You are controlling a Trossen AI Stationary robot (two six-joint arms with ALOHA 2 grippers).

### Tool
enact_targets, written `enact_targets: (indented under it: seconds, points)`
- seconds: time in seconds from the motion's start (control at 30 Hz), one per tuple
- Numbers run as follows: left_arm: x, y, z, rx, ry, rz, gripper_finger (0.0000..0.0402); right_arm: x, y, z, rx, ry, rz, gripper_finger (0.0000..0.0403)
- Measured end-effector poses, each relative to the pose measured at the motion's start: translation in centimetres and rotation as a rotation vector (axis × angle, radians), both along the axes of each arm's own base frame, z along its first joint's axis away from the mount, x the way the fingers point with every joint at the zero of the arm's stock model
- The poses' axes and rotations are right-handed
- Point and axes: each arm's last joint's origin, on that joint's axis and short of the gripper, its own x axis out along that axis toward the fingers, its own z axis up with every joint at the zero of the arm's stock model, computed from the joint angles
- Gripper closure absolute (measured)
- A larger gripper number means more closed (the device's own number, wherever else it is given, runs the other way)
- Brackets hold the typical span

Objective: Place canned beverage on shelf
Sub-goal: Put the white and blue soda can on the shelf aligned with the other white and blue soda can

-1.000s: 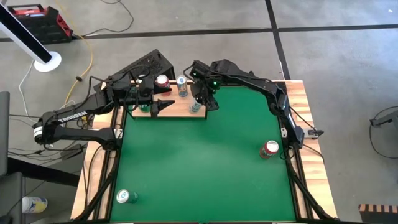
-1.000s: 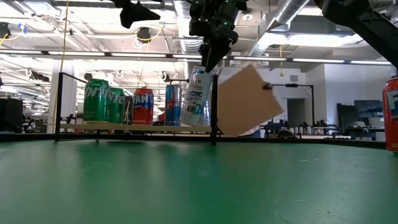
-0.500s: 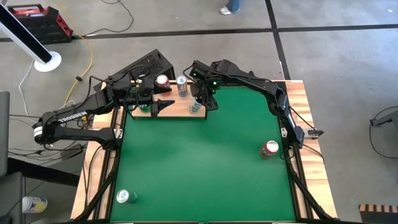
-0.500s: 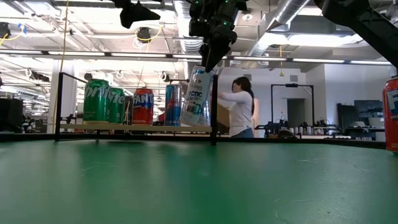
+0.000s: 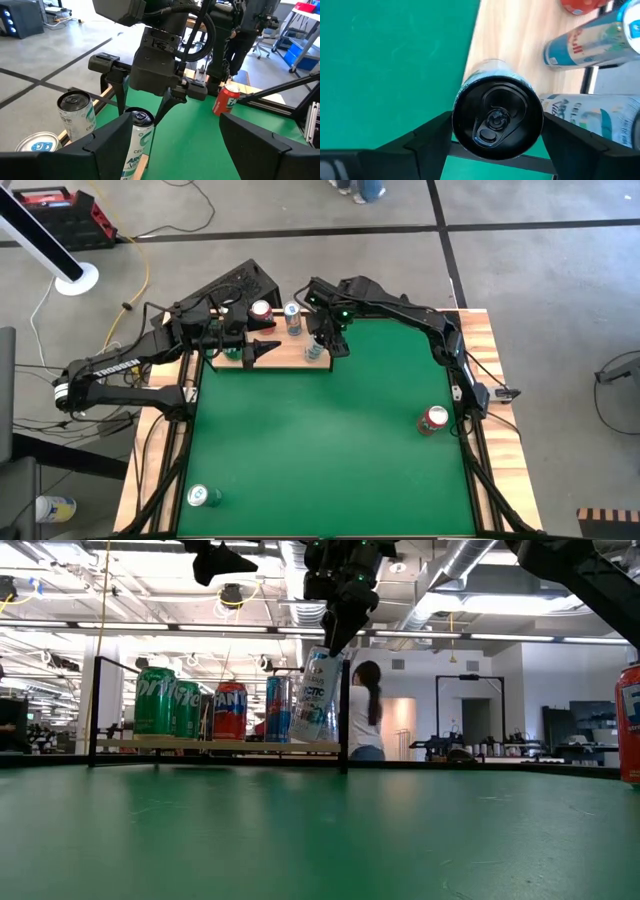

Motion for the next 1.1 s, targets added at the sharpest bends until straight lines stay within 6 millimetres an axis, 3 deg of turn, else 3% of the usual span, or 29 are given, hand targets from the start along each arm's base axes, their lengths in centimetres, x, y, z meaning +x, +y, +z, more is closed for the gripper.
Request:
enact_targets:
  seconds: [0.67,0.87,1.1]
  points:
    - [0.0,0.0,-0.1,0.012,0.018,0.01,0.0118,-0.5,0.1,0.6,-0.028,0.005,-0.022,0.0075]
    - [1.1,0.8,-1.5,0.035,0.127,0.079,0.0118,-2.6,1.3,4.6,-0.031,-0.105,-0.048,0.0077]
    - [3.9,3.3,-4.8,0.071,0.305,0.168,0.013,-7.2,2.0,10.1,0.003,-0.27,-0.132,0.0086]
